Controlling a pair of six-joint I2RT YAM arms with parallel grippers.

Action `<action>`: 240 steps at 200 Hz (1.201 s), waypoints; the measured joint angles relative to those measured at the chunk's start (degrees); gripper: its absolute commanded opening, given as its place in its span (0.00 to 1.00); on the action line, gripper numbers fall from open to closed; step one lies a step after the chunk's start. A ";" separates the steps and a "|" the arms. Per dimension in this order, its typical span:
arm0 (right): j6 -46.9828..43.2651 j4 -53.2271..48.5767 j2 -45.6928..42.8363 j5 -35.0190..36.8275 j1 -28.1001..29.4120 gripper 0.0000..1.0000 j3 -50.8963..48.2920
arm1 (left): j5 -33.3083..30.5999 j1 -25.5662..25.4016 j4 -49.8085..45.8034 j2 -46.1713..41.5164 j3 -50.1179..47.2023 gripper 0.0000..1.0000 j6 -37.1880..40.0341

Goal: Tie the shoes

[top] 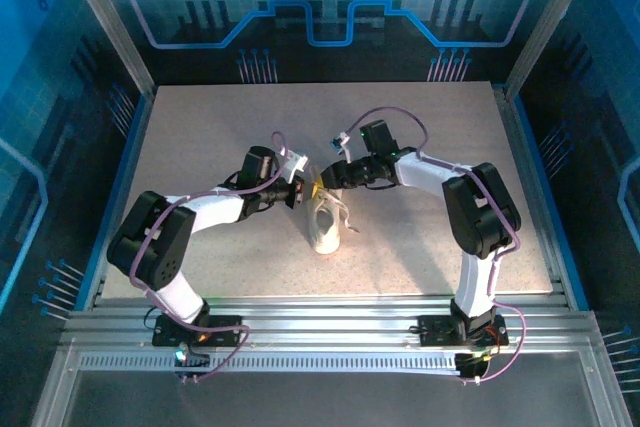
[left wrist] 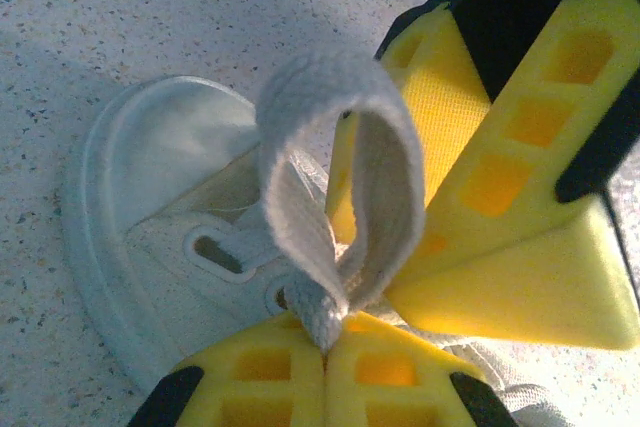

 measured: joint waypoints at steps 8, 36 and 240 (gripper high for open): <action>-0.26 -0.31 0.00 0.13 0.09 0.30 0.13 | 0.00 0.00 -0.04 -0.09 0.00 0.00 0.00; -1.29 -1.33 0.04 1.22 0.11 0.27 0.15 | 0.00 0.33 -1.18 -0.90 0.00 0.00 -0.02; -0.59 8.26 -6.88 4.15 0.11 0.00 -9.40 | -10.51 -2.03 3.21 -3.45 -3.80 0.00 -15.02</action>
